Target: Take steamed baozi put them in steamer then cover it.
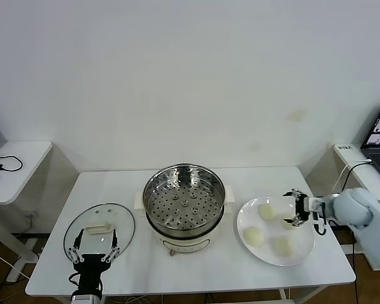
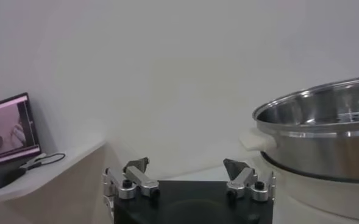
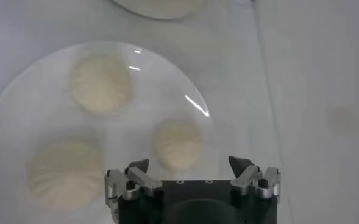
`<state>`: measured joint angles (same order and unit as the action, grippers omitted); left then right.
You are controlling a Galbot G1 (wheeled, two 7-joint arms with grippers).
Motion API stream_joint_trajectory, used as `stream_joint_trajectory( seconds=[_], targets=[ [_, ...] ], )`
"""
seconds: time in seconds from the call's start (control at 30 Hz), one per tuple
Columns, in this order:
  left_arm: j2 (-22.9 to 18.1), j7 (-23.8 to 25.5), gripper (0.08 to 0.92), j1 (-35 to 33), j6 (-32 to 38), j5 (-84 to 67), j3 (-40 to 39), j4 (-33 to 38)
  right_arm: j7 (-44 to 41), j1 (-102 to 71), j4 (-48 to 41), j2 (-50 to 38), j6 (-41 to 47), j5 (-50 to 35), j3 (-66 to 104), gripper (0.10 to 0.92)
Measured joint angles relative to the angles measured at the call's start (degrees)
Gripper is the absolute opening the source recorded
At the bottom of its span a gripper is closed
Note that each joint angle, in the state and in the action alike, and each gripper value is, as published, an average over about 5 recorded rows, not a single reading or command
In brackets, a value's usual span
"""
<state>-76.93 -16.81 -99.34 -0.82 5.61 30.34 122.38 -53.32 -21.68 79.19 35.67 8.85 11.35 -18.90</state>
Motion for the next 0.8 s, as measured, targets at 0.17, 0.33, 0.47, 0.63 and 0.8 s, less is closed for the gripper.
stream_joint_trajectory(
  seconds=[0.17,0.33,0.47,0.63,0.8],
  targets=[
    [-0.1,0.0,0.823,-0.1,0.0,0.0,0.4,0.1,-1.7,6.0,-4.5,3.2,0.5,0.1,-7.5,0.823],
    [-0.1,0.0,0.823,-0.2,0.1,0.0,0.8,0.1,-2.5,9.3,-8.1,5.8,1.0,1.0,-12.0,0.823],
    [-0.1,0.0,0.823,-0.1,0.1,0.0,0.9,0.1,-2.7,11.1,-10.4,7.4,1.3,1.9,-14.1,0.823],
    [0.0,0.0,0.823,0.1,0.1,0.0,1.1,0.1,-2.8,12.7,-12.9,9.0,1.4,2.8,-15.7,0.823],
    [0.2,0.0,0.823,0.2,0.1,0.0,1.3,0.0,-3.0,13.7,-15.4,10.5,1.5,3.8,-16.5,0.823]
  ],
)
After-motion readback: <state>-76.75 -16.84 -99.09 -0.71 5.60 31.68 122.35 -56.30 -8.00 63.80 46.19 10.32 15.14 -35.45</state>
